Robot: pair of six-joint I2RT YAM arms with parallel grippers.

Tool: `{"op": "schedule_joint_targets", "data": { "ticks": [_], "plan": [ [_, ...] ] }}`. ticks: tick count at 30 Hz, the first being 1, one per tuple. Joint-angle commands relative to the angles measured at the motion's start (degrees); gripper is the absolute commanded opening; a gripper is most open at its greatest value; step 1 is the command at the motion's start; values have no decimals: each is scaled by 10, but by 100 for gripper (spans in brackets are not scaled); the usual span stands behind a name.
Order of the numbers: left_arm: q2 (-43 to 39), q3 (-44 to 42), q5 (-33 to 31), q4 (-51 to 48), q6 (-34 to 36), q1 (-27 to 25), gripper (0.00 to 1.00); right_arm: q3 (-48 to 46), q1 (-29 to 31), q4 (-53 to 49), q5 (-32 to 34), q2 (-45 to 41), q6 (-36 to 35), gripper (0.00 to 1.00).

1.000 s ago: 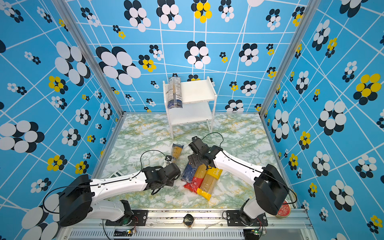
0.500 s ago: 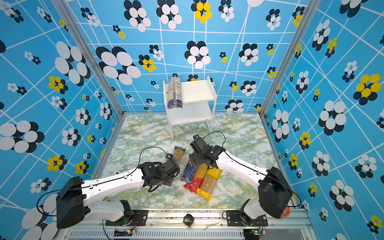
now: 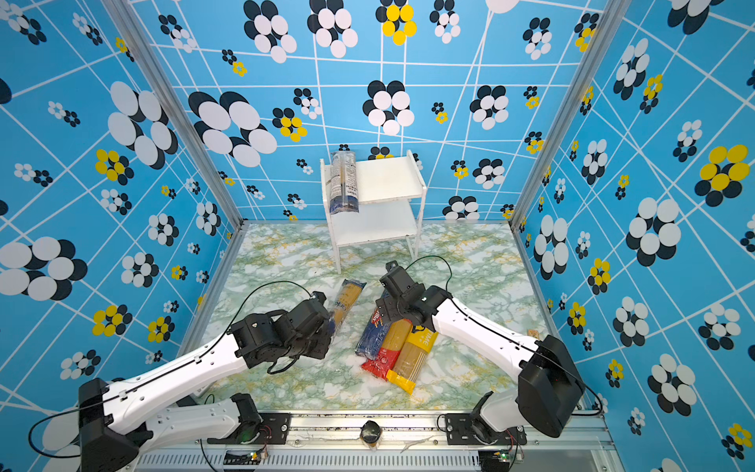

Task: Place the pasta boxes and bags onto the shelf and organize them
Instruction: 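Lift the Ankara bag upright and carry it toward the shelf with the left gripper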

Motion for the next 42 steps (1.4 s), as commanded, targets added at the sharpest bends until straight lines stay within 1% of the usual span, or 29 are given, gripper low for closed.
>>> {"op": "schedule_joint_targets", "data": {
  "ticks": [1, 6, 12, 18, 23, 27, 35, 38, 42],
  "plan": [
    [-36, 26, 29, 63, 5, 13, 0, -13, -15, -12, -3, -27, -1, 99],
    [-64, 37, 67, 100, -4, 17, 0, -27, -53, -18, -35, -50, 7, 99],
    [-70, 70, 104, 132, -7, 16, 0, -46, -111, -19, -89, -67, 18, 99],
    [-65, 107, 127, 162, -7, 12, 0, -61, -156, -21, -121, -72, 30, 99],
    [-57, 145, 128, 193, 2, 6, 0, -78, -180, -9, -151, -75, 39, 99],
    [-33, 184, 152, 237, 17, 0, 0, -80, -185, -7, -156, -72, 34, 99],
    [46, 287, 166, 292, 71, -5, 0, -74, -187, -6, -163, -62, 29, 99],
    [78, 324, 161, 319, 88, -5, 0, -78, -187, -5, -170, -62, 32, 99],
    [116, 363, 138, 360, 101, -4, 0, -83, -187, -7, -173, -65, 33, 99]
  ]
}}
